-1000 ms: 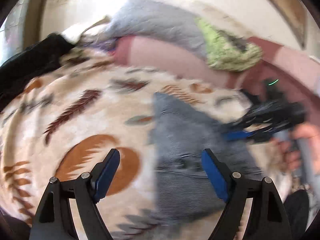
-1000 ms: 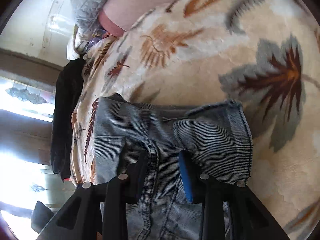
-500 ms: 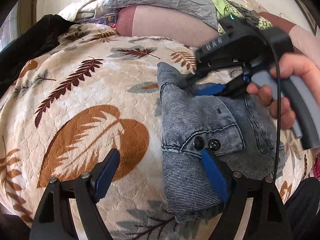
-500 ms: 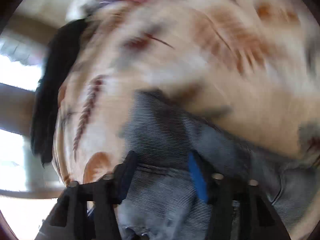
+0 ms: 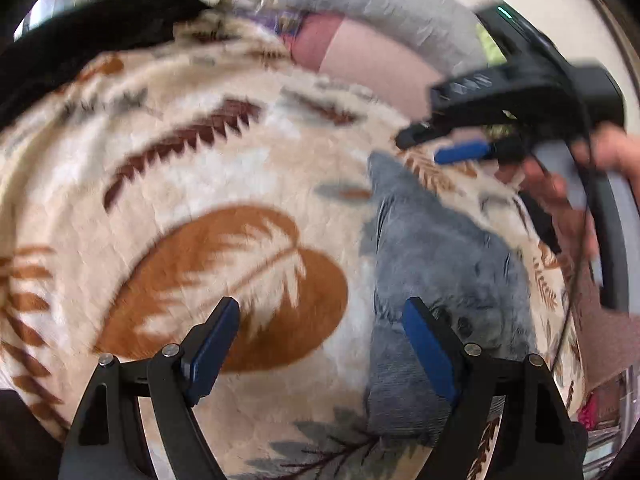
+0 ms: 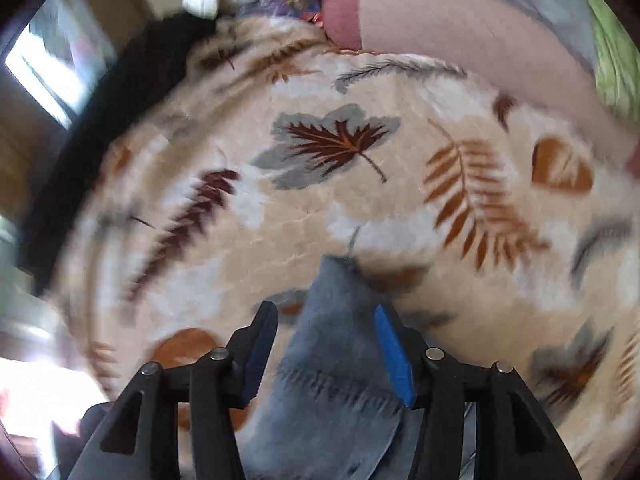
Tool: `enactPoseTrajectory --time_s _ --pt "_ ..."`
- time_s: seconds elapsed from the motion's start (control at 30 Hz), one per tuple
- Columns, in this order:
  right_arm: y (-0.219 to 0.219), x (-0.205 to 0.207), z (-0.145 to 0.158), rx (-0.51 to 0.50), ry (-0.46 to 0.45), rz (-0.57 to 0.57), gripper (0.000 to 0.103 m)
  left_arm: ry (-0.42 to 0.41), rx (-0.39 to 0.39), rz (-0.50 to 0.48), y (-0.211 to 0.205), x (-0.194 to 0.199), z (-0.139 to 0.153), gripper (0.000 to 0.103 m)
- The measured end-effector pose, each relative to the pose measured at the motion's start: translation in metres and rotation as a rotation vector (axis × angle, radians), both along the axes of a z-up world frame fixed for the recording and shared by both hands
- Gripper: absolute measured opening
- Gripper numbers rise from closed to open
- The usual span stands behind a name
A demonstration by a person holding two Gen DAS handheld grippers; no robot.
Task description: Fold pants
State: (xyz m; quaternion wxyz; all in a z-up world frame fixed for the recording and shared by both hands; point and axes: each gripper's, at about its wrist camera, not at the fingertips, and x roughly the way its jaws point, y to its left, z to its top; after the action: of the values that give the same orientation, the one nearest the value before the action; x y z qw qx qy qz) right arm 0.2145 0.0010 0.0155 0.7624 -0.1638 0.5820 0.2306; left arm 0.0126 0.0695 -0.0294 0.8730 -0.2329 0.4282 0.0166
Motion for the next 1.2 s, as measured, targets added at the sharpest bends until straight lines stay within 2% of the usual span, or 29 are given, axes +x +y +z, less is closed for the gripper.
enactPoseTrajectory --time_s 0.1,0.2,0.27,0.3,0.33,0.4,0.47,0.53,0.67,0.77,0.9,1.03,1.1,1.17,1.2 --pt "0.016 0.011 -0.018 -0.079 0.039 0.031 0.055 -0.011 0.018 -0.018 -0.006 0.001 0.002 0.084" --pt "0.029 0.017 -0.030 -0.144 0.045 0.072 0.055 -0.018 -0.037 -0.039 -0.004 0.004 0.001 0.084" --pt "0.029 0.022 -0.043 -0.129 0.109 0.067 0.054 -0.034 -0.055 -0.069 -0.009 0.004 0.002 0.084" --pt "0.027 0.023 -0.047 -0.127 0.127 0.062 0.040 -0.047 -0.052 -0.093 -0.014 0.005 0.005 0.084" --pt "0.022 0.025 -0.050 -0.126 0.136 0.054 0.033 -0.050 -0.038 -0.117 -0.019 0.006 0.006 0.084" --pt "0.012 0.029 -0.053 -0.097 0.153 0.016 0.025 -0.014 -0.011 -0.165 -0.030 0.011 0.002 0.081" --pt "0.000 0.033 -0.052 -0.054 0.152 -0.035 0.024 0.005 -0.009 -0.191 -0.035 0.013 -0.001 0.073" --pt "-0.010 0.033 -0.053 -0.009 0.151 -0.083 0.024 -0.011 0.000 -0.233 -0.041 0.014 0.003 0.053" --pt "-0.036 0.038 -0.056 0.121 0.176 -0.235 0.024 -0.042 0.095 -0.261 -0.056 0.010 0.010 0.045" --pt "-0.053 0.039 -0.057 0.192 0.179 -0.318 0.024 -0.049 0.114 -0.259 -0.061 0.007 0.011 0.045" --pt "-0.070 0.035 -0.048 0.258 0.193 -0.374 0.028 -0.056 0.130 -0.259 -0.063 0.002 0.013 0.045" --pt "-0.081 0.029 -0.028 0.267 0.151 -0.386 0.035 -0.068 0.165 -0.262 -0.066 -0.005 0.017 0.045" --pt "-0.087 0.025 -0.017 0.285 0.126 -0.383 0.051 -0.071 0.172 -0.256 -0.066 -0.008 0.018 0.045" --pt "-0.096 0.020 -0.007 0.287 0.091 -0.386 0.058 -0.074 0.174 -0.250 -0.066 -0.009 0.019 0.045" --pt "-0.096 0.018 -0.004 0.281 0.071 -0.391 0.059 -0.076 0.174 -0.249 -0.067 -0.011 0.019 0.045"
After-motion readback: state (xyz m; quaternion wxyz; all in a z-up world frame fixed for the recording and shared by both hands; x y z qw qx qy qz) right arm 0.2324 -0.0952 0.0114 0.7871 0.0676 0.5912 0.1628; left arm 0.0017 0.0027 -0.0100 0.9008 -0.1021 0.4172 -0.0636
